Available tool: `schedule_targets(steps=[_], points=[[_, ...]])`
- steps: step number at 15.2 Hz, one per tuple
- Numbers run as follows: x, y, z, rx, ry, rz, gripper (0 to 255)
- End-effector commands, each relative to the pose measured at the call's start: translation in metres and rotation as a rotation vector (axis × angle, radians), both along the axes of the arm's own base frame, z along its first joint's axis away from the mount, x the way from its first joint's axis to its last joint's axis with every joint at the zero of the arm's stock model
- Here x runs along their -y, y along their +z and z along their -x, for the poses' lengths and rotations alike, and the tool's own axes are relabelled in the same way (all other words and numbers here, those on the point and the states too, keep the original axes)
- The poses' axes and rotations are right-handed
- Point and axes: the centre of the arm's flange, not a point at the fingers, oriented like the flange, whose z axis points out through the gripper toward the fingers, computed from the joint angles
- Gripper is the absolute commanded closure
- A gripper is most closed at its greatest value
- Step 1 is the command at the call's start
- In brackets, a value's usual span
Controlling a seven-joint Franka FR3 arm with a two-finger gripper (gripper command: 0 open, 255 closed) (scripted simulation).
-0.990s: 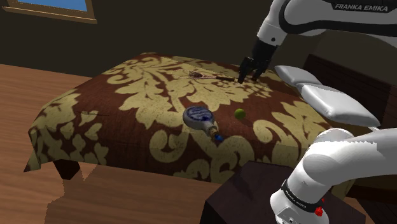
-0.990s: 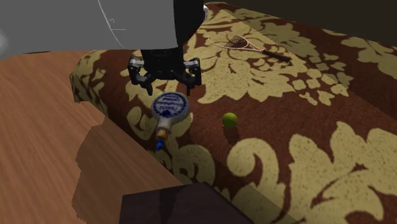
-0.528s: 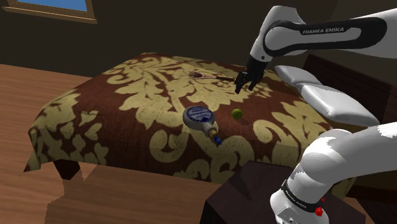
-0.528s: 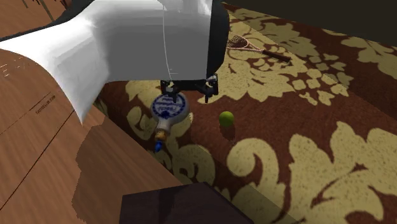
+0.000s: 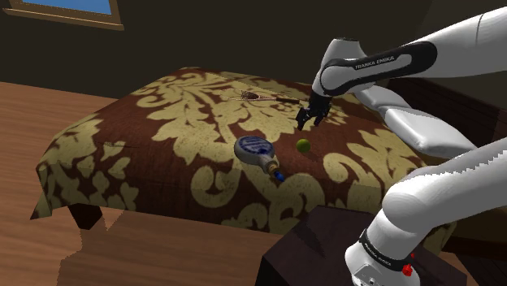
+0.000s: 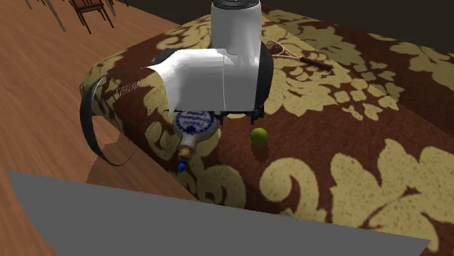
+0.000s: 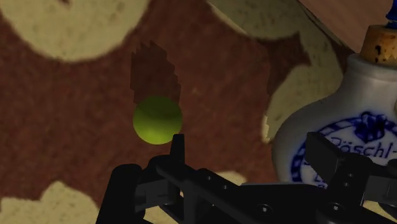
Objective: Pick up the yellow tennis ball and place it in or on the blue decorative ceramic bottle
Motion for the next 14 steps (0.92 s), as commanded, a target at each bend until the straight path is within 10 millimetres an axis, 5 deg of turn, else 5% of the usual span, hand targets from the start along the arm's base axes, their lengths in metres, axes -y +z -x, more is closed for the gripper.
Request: schedule_targets(steps=[1, 11, 14], points=[[0.02, -0.018, -0.009, -0.002, -0.012, 0.013, 0], [0.101, -0.107, -0.044, -0.023, -0.075, 0.075, 0], [0.104, -0.123, -0.046, -0.023, -0.075, 0.075, 0]])
